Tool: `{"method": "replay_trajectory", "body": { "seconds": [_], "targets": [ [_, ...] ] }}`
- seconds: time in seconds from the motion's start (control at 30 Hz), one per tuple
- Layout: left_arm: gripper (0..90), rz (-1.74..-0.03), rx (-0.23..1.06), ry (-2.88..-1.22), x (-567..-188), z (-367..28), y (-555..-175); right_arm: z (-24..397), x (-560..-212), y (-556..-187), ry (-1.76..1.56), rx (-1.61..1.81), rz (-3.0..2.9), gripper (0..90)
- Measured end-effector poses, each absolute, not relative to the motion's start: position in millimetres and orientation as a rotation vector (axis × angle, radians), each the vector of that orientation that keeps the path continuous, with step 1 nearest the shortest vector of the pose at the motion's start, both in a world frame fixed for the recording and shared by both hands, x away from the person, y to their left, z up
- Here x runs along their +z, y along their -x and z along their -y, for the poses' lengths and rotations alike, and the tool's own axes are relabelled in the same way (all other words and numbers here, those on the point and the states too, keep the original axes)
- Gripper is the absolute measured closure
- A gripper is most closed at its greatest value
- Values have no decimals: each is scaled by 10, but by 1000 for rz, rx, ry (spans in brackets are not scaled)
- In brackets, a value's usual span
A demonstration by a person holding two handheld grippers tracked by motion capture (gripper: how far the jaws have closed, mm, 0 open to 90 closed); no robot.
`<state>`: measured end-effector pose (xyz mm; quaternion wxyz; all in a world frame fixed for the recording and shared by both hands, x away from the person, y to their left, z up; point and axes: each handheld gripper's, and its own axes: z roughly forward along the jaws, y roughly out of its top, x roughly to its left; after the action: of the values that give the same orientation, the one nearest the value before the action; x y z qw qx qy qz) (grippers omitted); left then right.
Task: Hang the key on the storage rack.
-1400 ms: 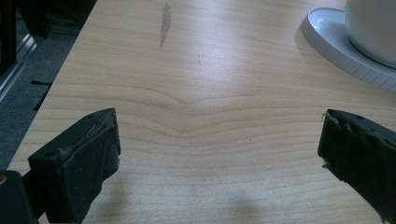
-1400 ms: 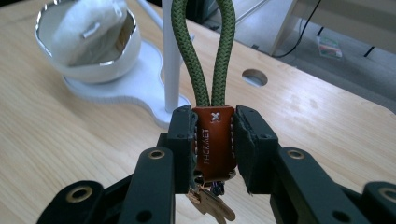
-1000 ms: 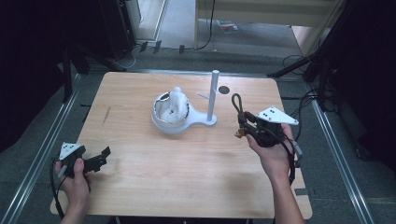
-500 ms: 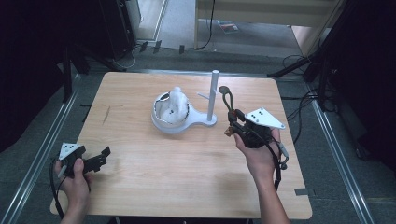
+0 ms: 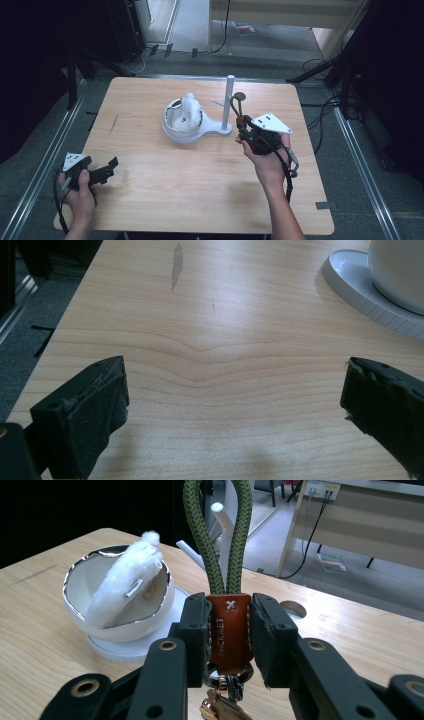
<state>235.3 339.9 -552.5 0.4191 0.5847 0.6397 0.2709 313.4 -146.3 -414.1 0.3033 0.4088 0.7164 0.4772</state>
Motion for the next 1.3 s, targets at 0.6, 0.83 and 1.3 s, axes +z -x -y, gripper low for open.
{"method": "replay_trajectory", "body": {
  "seconds": [0.6,0.83,1.3],
  "targets": [
    [0,-1606,675,-1463,-5525,-3401,-2352,1369,-4282,-3327,-1121,1208,-1911,698],
    [0,-1604,676,-1465,-5525,-3403,-2353,1334,-4341,-3387,-1127,1190,-1913,698],
    [0,-1605,673,-1465,-5525,-3403,-2351,1235,-4460,-3537,-1142,1160,-1894,698]
  ]
}}
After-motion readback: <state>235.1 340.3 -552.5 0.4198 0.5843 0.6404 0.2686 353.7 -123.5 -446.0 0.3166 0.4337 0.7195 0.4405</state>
